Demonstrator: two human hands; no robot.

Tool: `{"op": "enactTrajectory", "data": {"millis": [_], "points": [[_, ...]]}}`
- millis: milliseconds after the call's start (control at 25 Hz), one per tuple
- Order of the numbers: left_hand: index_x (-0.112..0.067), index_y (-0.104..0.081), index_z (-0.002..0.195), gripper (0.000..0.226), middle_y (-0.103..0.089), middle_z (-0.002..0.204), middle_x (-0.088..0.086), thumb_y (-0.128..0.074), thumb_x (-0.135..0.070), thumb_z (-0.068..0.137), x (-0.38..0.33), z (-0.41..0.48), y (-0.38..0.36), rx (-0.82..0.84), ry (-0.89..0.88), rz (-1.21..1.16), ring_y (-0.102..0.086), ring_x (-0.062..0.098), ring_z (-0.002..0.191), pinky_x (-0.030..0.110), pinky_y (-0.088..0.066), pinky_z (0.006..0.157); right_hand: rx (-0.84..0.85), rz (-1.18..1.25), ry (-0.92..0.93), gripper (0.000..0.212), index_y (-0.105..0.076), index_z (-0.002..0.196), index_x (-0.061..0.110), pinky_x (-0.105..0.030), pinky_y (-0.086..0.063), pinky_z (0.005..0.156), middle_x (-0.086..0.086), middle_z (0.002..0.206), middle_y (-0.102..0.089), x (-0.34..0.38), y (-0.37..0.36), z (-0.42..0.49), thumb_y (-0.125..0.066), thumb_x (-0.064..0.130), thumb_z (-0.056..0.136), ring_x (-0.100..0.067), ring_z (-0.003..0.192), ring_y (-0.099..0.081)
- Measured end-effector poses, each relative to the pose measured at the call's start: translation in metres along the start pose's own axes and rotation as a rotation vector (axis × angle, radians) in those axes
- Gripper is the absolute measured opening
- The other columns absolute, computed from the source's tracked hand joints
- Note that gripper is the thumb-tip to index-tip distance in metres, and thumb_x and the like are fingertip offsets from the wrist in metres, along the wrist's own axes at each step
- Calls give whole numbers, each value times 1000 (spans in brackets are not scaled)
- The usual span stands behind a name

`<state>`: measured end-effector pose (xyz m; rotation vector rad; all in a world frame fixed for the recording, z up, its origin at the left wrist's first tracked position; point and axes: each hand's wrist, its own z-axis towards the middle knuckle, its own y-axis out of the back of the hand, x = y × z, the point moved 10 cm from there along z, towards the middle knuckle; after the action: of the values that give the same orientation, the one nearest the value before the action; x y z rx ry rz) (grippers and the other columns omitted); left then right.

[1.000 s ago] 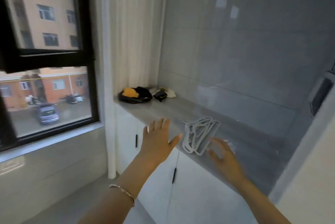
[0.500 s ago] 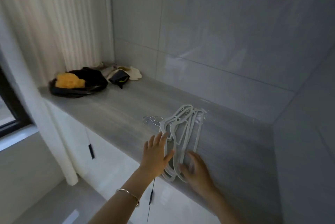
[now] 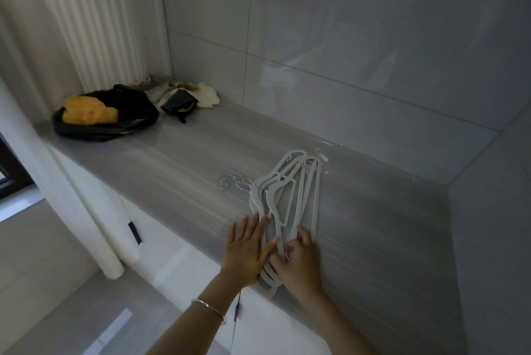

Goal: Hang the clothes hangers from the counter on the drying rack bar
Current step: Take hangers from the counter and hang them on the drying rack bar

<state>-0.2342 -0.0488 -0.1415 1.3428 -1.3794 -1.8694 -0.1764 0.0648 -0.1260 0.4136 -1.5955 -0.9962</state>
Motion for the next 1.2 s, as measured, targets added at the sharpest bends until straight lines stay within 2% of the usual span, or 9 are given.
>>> {"op": "enactTrajectory", "data": {"millis": [160, 280, 400, 480, 680, 880, 1000, 1080, 1200], "points": [[-32, 0, 149, 108, 2, 159, -4, 27, -82, 58, -2, 0, 0, 55, 12, -2, 6, 18, 146, 40, 6, 119, -87, 79, -12, 12, -53, 83, 12, -31, -37, 99, -9, 142, -39, -6, 28, -1, -56, 23, 87, -23, 120, -47], [-31, 3, 149, 82, 2, 160, 0, 4, -74, 80, -5, 1, 8, 114, 34, -57, 5, 21, 147, 42, 3, 119, -278, 156, 46, 11, -55, 99, 9, -26, -43, 75, -9, 108, -57, -3, 80, -5, -49, 16, 93, -18, 87, -56], [-30, 1, 149, 93, -2, 159, -2, 2, -82, 72, -5, 0, 58, -72, 82, -175, 0, 21, 147, 42, -2, 119, -478, 216, 121, 11, -53, 90, 9, -30, -43, 62, -5, 87, -54, 9, 132, -16, -45, 15, 95, -17, 70, -53], [-30, 2, 149, 89, -3, 159, -3, -4, -80, 76, -19, -6, 108, -216, 41, -177, -1, 18, 147, 40, -2, 119, -498, 297, 176, 15, -50, 83, 12, -25, -38, 58, 1, 77, -50, 25, 149, -21, -44, 18, 96, -10, 63, -49], [-28, 0, 150, 82, 1, 159, -4, -15, -73, 83, -52, -74, 267, -678, -27, -65, 0, 15, 146, 34, 0, 117, -198, 671, 383, 20, -60, 76, 25, -20, -46, 54, 5, 65, -64, 105, 163, -35, -50, 22, 93, -7, 55, -58], [-17, -15, 149, 89, -20, 156, 5, -20, -71, 79, -57, -216, 389, -966, 160, 92, -13, 21, 145, 39, -9, 118, 128, 930, 631, 23, -68, 70, 19, -21, -41, 46, -3, 52, -53, 213, 173, -102, -56, 14, 89, -11, 48, -47], [-12, -53, 125, 59, -60, 113, 11, -44, -55, 87, -95, -332, 451, -1148, 209, 330, -54, 28, 107, 35, -39, 91, 277, 1026, 762, 22, -66, 67, 10, -14, -37, 47, 2, 46, -51, 267, 190, -158, -60, 13, 87, -4, 44, -45], [-15, -63, 99, 31, -65, 86, 4, -58, -43, 88, -124, -405, 484, -1155, 245, 366, -60, 22, 79, 31, -42, 71, 330, 1087, 823, 21, -63, 65, 0, -11, -35, 46, 3, 41, -48, 297, 206, -191, -60, 2, 86, -2, 41, -43], [-22, -61, 75, 21, -60, 61, -6, -63, -42, 83, -160, -498, 506, -980, 341, 240, -53, 4, 49, 18, -42, 51, 394, 1168, 929, 20, -62, 63, 2, -10, -34, 44, 6, 42, -49, 340, 228, -246, -65, 3, 83, -2, 41, -41]]}}
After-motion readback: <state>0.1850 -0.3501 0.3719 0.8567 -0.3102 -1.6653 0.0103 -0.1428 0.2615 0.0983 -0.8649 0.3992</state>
